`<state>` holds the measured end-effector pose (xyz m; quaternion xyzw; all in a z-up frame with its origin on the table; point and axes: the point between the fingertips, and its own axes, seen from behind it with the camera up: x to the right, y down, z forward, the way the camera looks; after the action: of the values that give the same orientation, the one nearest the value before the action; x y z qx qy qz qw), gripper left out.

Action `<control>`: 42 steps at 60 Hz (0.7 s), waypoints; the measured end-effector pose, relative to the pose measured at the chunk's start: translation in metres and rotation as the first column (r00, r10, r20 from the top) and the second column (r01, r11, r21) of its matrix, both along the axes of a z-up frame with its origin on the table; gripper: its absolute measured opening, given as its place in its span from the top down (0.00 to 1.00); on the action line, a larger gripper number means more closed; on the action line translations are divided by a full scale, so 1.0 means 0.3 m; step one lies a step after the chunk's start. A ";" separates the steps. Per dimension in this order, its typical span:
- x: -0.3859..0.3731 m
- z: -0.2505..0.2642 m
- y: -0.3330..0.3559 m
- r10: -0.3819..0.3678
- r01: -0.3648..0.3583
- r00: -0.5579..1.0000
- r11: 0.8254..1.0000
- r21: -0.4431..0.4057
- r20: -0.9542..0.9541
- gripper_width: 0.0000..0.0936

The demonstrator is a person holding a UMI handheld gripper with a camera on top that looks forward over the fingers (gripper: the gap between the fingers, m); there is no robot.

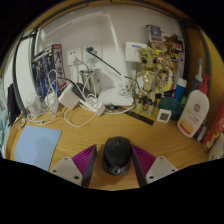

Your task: Arrange mouse

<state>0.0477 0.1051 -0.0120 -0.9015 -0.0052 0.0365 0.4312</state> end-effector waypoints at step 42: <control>0.024 0.141 0.064 -0.118 0.118 0.992 0.993 0.008 0.047 0.71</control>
<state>0.0549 0.1243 0.0301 -0.8996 0.0377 -0.0103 0.4349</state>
